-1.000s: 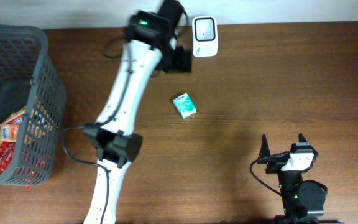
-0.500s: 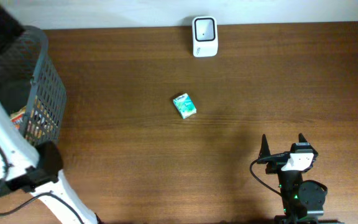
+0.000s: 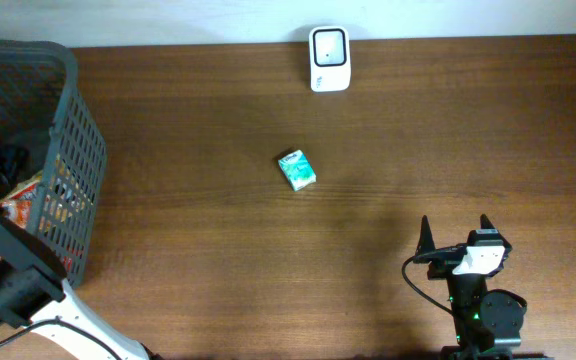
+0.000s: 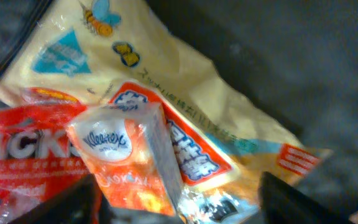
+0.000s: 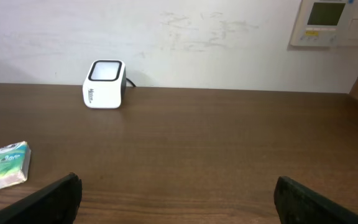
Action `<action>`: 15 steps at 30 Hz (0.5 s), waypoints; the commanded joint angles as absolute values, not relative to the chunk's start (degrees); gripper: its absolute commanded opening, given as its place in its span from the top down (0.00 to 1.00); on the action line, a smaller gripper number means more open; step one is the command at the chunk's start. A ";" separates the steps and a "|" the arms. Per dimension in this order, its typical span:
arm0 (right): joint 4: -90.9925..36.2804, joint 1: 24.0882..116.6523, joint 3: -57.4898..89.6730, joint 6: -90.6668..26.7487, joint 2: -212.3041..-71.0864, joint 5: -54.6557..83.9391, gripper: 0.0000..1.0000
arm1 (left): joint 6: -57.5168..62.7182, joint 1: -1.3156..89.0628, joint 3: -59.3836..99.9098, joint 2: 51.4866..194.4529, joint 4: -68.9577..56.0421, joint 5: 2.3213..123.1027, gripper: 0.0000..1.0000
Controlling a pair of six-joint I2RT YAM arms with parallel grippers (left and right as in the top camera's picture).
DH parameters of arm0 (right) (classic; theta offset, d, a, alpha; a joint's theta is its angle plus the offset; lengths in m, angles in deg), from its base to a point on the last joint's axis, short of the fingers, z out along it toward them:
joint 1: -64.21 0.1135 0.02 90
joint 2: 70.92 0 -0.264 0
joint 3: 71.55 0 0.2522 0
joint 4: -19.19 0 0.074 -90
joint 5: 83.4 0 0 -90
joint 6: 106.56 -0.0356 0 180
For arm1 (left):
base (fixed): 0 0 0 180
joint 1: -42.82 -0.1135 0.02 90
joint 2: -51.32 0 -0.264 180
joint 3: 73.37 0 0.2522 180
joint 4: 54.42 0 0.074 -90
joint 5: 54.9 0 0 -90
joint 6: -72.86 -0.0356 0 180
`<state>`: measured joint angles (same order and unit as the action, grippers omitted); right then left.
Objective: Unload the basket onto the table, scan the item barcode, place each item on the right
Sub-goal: 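Reach the left gripper back into the basket and grasp an orange tissue pack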
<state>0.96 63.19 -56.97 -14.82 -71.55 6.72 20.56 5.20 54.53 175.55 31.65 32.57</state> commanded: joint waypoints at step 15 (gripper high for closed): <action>0.89 63.50 -57.47 -14.89 -71.13 7.05 0.02 | 20.99 5.26 59.26 167.59 35.67 30.49 1.00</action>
<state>0.96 63.19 -56.97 -14.85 -71.55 6.72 21.10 5.24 50.27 174.89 32.63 29.10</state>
